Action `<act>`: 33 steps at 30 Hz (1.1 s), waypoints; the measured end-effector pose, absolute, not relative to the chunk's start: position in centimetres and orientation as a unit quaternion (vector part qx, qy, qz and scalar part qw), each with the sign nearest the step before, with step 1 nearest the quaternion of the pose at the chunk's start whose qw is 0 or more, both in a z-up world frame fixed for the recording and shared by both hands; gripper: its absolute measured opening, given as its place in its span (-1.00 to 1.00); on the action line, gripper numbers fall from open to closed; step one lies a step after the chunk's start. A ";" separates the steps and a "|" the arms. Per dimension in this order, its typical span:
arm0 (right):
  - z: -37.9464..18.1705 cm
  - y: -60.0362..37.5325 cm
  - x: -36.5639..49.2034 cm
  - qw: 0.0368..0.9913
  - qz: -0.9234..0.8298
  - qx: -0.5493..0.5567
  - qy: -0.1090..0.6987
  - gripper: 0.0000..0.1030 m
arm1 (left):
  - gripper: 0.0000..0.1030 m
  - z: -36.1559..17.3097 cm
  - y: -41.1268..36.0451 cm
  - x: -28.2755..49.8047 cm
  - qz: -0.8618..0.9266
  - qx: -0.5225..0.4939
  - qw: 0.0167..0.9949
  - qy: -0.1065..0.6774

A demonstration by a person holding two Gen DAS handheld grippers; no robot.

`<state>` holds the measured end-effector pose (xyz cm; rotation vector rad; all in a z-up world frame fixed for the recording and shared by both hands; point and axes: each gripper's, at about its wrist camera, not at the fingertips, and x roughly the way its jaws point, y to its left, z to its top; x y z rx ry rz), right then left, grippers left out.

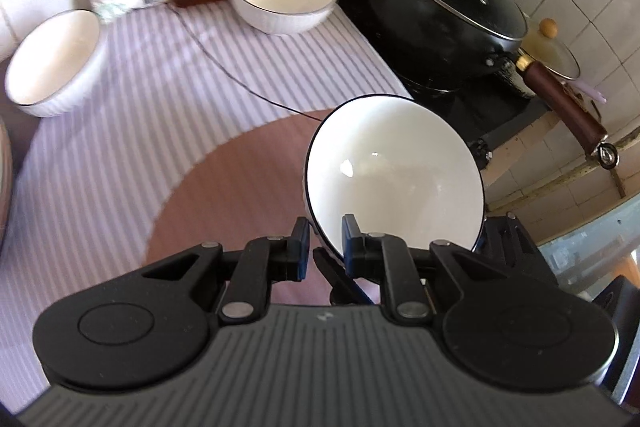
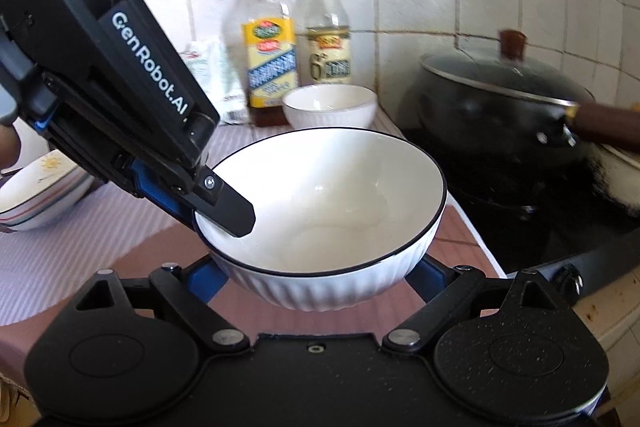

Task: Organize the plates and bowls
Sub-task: 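Lift the bowl with both grippers and carry it beside the plate stack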

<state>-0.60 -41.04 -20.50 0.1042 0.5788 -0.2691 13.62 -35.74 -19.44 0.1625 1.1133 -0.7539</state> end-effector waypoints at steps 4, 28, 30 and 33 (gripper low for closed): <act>-19.8 -39.8 0.6 0.955 -0.112 0.049 0.269 0.86 | -0.70 -18.3 -33.5 13.7 -0.340 0.074 0.799 0.490; -19.8 -31.6 9.2 0.959 0.023 -0.009 0.284 0.86 | -0.70 -18.3 -24.2 18.5 -0.224 0.046 0.832 0.505; -20.2 -31.3 9.4 0.958 0.025 -0.007 0.284 0.86 | -0.70 -18.6 -23.8 18.9 -0.222 0.042 0.832 0.507; -20.7 -31.3 9.8 0.957 0.031 0.000 0.287 0.86 | -0.70 -19.2 -23.4 19.5 -0.222 0.032 0.830 0.510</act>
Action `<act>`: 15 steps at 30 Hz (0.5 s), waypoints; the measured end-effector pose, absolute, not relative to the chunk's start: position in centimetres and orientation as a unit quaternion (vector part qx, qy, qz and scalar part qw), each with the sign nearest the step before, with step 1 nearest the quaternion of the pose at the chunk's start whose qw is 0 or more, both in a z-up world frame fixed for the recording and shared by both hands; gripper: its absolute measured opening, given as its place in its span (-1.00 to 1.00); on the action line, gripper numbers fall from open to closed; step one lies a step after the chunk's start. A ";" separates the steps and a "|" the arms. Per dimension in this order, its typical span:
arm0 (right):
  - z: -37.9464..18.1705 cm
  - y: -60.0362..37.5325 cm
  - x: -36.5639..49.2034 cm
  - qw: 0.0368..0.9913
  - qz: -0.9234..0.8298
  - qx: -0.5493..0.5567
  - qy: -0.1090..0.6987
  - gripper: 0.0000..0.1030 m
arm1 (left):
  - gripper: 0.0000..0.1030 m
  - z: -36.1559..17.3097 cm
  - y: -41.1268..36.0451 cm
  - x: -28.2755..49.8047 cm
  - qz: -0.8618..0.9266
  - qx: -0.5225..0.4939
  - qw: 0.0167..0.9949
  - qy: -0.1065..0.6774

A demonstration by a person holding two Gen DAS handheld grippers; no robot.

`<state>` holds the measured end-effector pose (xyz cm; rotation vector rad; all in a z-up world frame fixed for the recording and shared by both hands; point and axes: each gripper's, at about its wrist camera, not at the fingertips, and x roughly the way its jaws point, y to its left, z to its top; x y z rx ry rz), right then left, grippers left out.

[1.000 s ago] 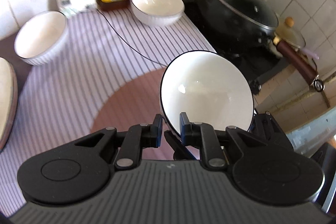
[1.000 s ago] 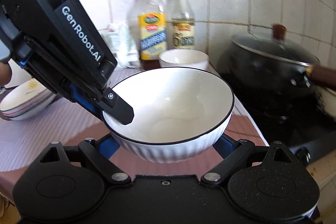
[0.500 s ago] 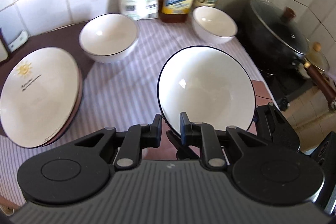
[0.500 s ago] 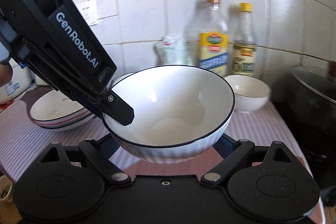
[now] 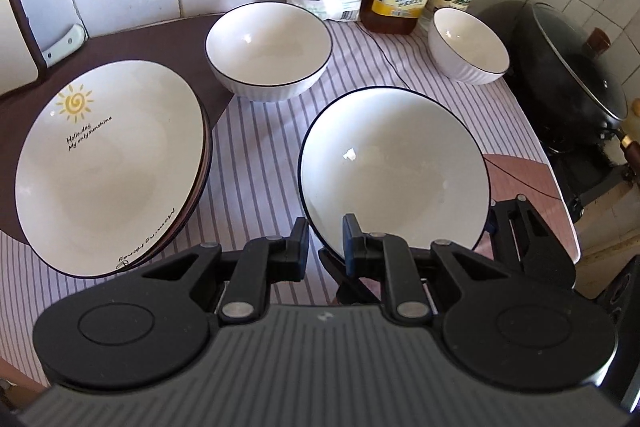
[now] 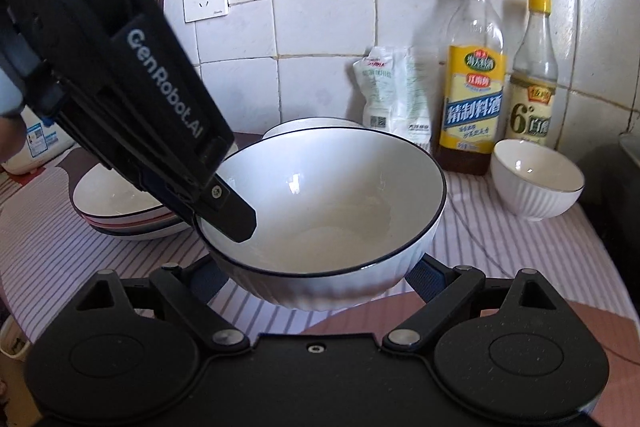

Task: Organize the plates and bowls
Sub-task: 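Lift the bowl with both grippers and carry it beside the plate stack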

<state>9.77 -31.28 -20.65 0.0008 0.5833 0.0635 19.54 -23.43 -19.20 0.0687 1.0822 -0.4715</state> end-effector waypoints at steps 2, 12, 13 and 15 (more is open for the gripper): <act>-20.8 -31.1 10.1 0.957 0.032 -0.005 0.290 0.86 | -0.70 -19.6 -23.1 19.9 -0.222 0.025 0.828 0.514; -22.7 -30.8 12.1 0.951 0.040 -0.010 0.307 0.86 | -0.70 -21.8 -22.8 22.1 -0.212 0.024 0.819 0.532; -22.9 -30.8 12.3 0.951 0.041 -0.008 0.307 0.86 | -0.70 -22.0 -22.8 22.2 -0.212 0.026 0.819 0.532; -23.2 -30.8 12.6 0.950 0.041 -0.006 0.309 0.86 | -0.70 -22.3 -22.9 22.5 -0.212 0.029 0.820 0.530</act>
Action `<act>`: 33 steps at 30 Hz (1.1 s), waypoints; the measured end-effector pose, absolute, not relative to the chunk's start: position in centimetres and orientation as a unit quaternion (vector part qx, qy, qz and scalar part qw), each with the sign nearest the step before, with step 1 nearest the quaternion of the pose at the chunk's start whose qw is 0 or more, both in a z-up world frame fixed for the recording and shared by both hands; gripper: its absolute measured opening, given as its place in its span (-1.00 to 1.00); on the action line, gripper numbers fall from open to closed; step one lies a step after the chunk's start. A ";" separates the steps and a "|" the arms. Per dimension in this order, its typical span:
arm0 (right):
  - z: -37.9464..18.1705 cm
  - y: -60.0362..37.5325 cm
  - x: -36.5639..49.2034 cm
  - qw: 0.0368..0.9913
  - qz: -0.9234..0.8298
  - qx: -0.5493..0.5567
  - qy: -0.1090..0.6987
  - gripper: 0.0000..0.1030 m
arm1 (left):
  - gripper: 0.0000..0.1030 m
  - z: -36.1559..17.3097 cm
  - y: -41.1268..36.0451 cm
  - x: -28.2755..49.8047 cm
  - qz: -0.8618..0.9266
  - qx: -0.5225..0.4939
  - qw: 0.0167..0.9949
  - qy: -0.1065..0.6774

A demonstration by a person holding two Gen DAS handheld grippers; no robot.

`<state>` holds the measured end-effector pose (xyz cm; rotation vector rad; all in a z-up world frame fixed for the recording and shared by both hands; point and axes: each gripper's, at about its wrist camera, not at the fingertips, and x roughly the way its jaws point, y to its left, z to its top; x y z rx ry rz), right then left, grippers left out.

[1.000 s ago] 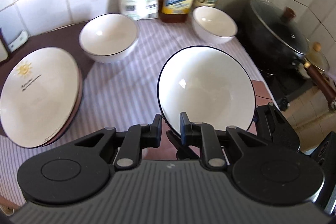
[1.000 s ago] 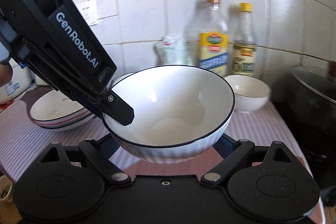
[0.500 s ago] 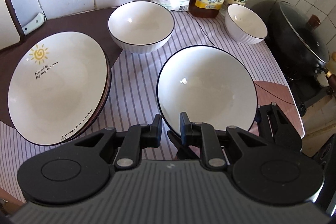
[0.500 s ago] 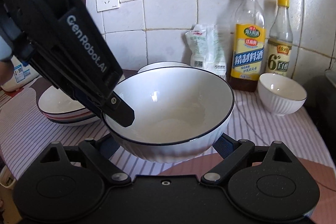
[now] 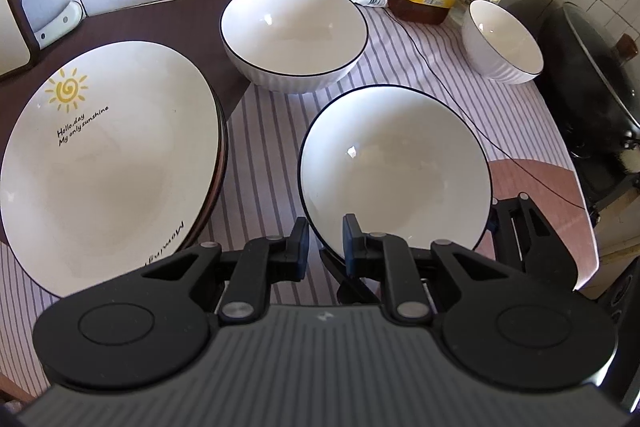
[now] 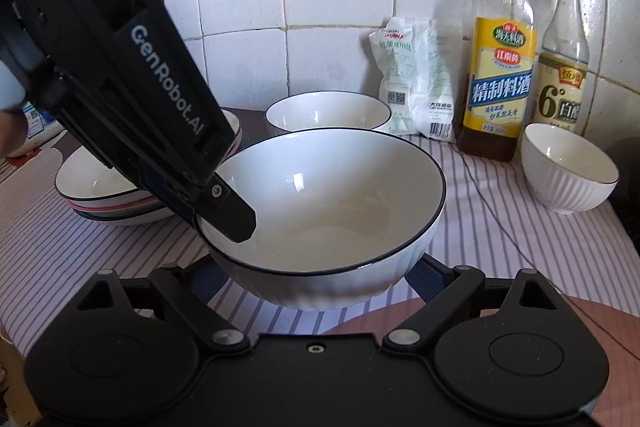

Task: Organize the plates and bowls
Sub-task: 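Lift the bowl with both grippers and carry it beside the plate stack, then lower the bowl onto the mat and open both grippers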

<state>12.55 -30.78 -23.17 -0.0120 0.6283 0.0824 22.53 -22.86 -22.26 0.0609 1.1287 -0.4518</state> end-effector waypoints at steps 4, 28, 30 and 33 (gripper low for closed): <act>-23.7 -30.9 13.2 0.947 0.040 -0.001 0.319 0.86 | -0.70 -22.8 -22.8 23.0 -0.213 0.028 0.818 0.534; -18.5 -32.0 7.9 0.929 -0.048 0.147 0.336 0.87 | -0.22 -19.8 -19.7 22.5 -0.259 -0.004 0.800 0.541; -17.3 -32.8 7.5 0.926 -0.051 0.178 0.329 0.87 | -0.21 -18.6 -19.1 22.6 -0.264 -0.005 0.806 0.529; -15.6 -33.8 7.6 0.922 -0.059 0.212 0.320 0.87 | -0.21 -17.2 -18.4 22.8 -0.264 -0.003 0.816 0.514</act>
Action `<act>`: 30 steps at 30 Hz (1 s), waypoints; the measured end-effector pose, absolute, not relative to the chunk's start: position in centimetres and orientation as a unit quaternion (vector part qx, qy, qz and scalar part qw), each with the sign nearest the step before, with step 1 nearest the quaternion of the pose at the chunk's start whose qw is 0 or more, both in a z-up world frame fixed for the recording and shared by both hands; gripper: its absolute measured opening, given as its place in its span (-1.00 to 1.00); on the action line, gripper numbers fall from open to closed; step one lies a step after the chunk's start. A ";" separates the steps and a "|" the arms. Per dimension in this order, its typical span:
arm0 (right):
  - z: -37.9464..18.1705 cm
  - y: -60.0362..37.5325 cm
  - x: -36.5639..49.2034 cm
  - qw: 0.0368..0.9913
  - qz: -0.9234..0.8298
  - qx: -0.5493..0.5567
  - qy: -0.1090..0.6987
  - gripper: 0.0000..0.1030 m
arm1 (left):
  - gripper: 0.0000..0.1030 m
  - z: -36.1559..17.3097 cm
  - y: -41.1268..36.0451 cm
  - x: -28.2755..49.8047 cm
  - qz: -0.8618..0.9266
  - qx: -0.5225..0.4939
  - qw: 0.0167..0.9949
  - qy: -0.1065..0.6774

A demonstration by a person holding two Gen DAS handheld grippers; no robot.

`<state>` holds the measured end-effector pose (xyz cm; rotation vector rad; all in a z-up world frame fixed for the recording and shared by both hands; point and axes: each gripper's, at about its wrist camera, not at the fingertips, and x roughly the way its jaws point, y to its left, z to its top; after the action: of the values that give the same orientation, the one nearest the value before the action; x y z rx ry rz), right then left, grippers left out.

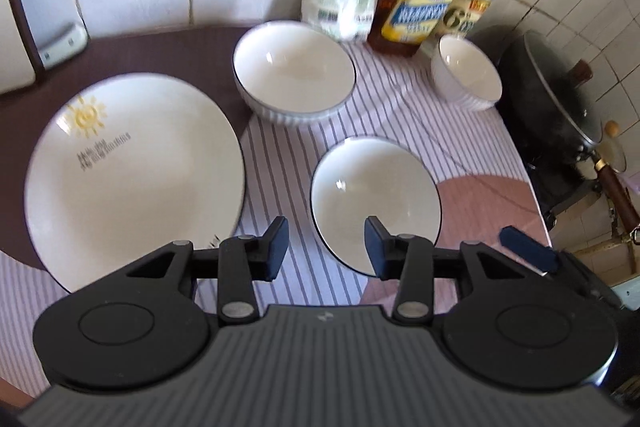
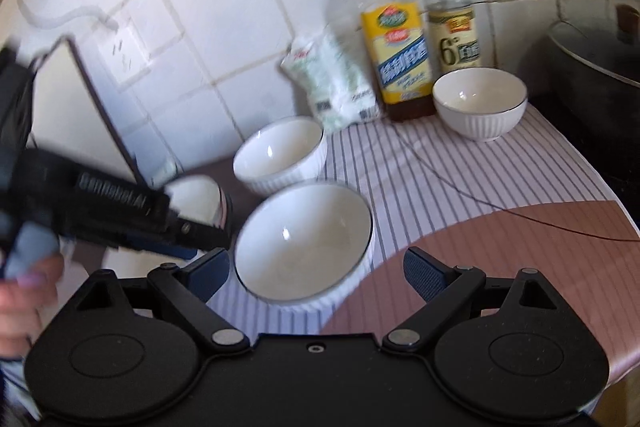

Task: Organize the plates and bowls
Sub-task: 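Lower the bowl onto the mat and open both grippers, then move both grippers to a second white bowl and grasp its rim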

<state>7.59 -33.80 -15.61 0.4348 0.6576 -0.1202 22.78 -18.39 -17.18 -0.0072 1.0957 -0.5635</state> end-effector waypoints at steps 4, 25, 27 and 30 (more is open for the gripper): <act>-13.7 -34.7 8.4 0.918 -0.056 0.231 0.316 0.83 | -0.20 -15.5 -17.6 23.3 -0.266 0.002 0.825 0.498; -15.1 -37.9 18.6 0.854 -0.017 0.372 0.365 0.45 | 0.28 -17.5 -16.7 31.8 -0.230 -0.045 0.863 0.447; -16.0 -38.4 19.7 0.843 -0.030 0.386 0.374 0.43 | 0.28 -18.3 -17.1 33.2 -0.229 -0.052 0.853 0.466; -16.8 -39.2 21.5 0.829 -0.049 0.381 0.405 0.37 | 0.24 -18.9 -17.3 35.1 -0.231 -0.067 0.837 0.491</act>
<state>21.49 -39.23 -16.80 0.8096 0.8600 -0.1042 35.06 -17.27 -18.89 -0.1413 1.0390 -0.4895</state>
